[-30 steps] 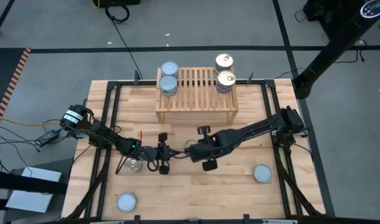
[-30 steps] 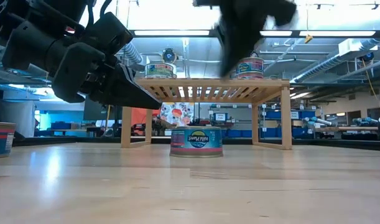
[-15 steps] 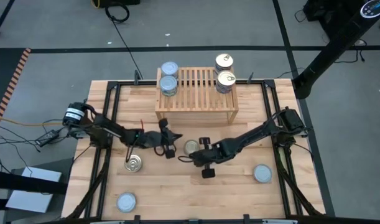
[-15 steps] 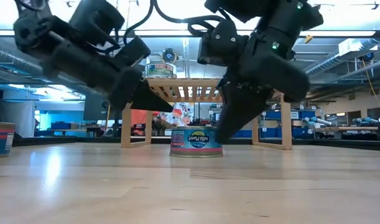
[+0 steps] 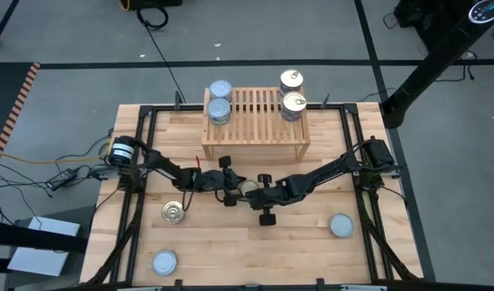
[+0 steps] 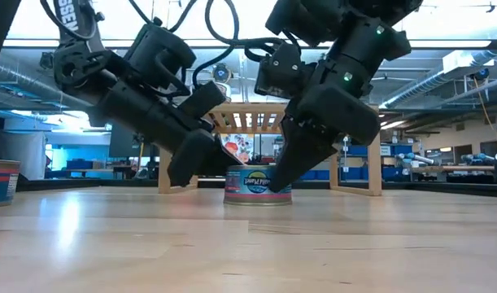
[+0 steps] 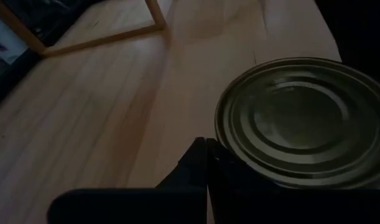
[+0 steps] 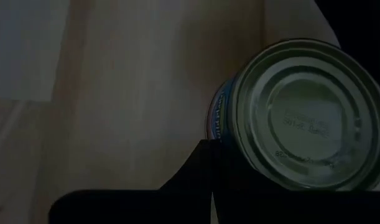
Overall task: Stack canned seafood by type on shelf
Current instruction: Put the blue tuna can on the shelf
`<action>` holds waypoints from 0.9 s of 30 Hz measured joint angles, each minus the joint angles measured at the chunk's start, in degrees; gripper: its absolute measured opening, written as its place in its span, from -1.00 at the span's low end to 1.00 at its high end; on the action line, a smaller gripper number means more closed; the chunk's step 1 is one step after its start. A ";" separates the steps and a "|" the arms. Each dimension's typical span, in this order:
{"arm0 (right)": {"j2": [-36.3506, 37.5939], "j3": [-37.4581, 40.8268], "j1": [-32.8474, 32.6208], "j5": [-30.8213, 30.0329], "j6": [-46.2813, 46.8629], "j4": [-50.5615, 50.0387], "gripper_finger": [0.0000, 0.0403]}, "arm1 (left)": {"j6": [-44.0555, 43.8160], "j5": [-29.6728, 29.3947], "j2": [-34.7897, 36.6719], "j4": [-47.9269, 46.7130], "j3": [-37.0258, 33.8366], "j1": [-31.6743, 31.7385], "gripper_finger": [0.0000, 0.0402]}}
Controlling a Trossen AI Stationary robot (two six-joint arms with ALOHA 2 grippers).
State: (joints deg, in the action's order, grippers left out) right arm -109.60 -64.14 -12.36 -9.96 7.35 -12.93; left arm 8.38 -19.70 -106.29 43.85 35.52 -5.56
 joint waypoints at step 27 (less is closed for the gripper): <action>7.48 -3.43 0.59 -5.64 1.05 -4.74 -0.96 | 3.34 2.16 -0.58 -1.81 0.12 -5.61 -1.00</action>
State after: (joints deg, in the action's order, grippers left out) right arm -102.13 -67.57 -11.77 -15.59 8.40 -17.67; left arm 11.73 -17.54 -106.87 42.03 35.64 -11.17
